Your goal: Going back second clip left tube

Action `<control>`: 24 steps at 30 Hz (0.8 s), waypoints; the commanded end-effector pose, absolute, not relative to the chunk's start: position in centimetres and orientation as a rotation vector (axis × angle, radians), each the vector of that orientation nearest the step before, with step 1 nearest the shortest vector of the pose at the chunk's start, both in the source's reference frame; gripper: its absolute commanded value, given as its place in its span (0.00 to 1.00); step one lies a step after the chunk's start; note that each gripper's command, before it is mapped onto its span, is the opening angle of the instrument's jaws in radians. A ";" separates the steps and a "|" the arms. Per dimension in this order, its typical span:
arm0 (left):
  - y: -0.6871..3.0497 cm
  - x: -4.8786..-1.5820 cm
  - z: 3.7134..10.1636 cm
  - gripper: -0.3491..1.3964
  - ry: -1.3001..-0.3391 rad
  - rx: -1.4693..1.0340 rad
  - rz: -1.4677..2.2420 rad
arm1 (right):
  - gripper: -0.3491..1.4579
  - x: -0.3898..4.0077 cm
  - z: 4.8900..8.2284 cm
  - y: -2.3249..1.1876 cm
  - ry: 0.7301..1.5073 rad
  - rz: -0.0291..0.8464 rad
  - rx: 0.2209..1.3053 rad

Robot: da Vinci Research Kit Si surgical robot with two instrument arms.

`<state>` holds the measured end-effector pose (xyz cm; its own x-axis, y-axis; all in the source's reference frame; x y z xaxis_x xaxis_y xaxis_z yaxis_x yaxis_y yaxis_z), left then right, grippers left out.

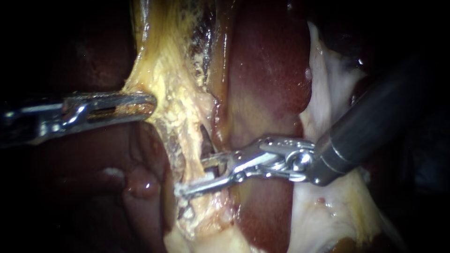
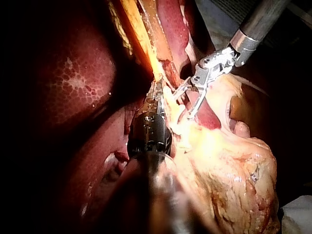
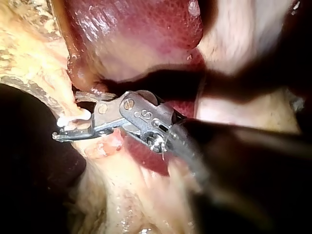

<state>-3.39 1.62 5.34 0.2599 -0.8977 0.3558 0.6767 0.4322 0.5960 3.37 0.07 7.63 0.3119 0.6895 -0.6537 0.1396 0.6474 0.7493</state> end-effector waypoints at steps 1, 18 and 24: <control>1.62 -3.39 5.34 0.00 -0.728 0.355 -1.097 | 0.52 3.34 7.62 0.07 1.231 0.411 0.817; 1.61 -3.37 5.36 0.00 -0.728 0.352 -1.096 | 0.52 2.58 7.10 0.41 1.344 0.203 0.565; 1.62 -3.38 5.39 0.00 -0.728 0.351 -1.096 | 0.52 2.24 6.71 0.66 1.377 0.190 0.495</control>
